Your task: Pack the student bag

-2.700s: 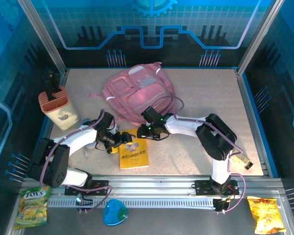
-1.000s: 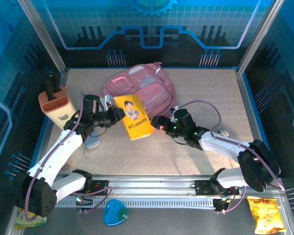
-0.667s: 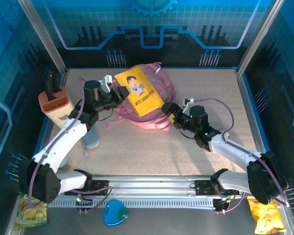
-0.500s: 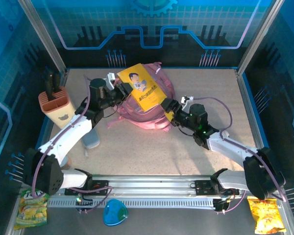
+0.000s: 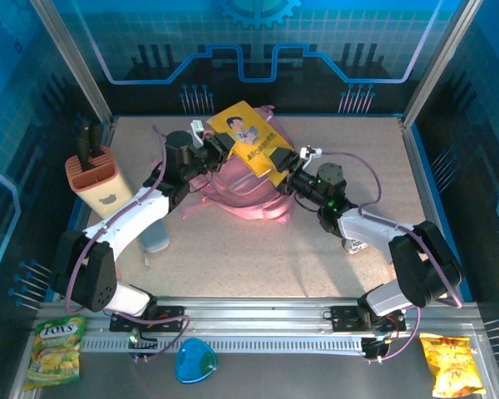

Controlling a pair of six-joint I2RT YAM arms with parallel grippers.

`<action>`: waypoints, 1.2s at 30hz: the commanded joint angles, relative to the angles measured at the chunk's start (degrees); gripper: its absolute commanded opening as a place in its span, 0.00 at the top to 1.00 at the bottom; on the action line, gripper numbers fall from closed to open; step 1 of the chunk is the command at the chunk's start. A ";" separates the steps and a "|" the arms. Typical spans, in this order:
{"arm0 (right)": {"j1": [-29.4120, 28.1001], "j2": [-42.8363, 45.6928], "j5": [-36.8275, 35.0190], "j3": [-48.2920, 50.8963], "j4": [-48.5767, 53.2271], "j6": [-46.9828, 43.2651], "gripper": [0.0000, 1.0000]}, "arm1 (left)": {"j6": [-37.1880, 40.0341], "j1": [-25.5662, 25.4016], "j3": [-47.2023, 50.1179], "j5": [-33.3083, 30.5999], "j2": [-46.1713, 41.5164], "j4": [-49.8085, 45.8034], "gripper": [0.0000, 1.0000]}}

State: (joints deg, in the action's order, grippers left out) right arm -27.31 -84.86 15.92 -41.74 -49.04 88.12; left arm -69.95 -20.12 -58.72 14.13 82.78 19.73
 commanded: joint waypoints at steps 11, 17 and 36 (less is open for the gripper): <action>2.60 -1.90 1.68 -1.79 -5.85 -3.65 0.88 | 0.44 0.47 1.52 1.91 -1.26 3.21 0.68; 5.69 5.34 -0.49 1.38 4.80 -11.92 1.00 | 20.52 0.71 1.83 -0.81 -2.23 -8.49 0.21; 22.81 29.07 -3.84 1.83 49.86 -32.35 1.00 | 63.46 -10.12 -18.75 -15.00 17.36 -38.09 0.12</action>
State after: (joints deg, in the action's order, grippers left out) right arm -5.89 -58.48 12.38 -37.87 -3.11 60.27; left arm -15.70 -28.80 -73.25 3.70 97.27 -10.33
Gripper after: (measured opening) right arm 0.139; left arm 0.886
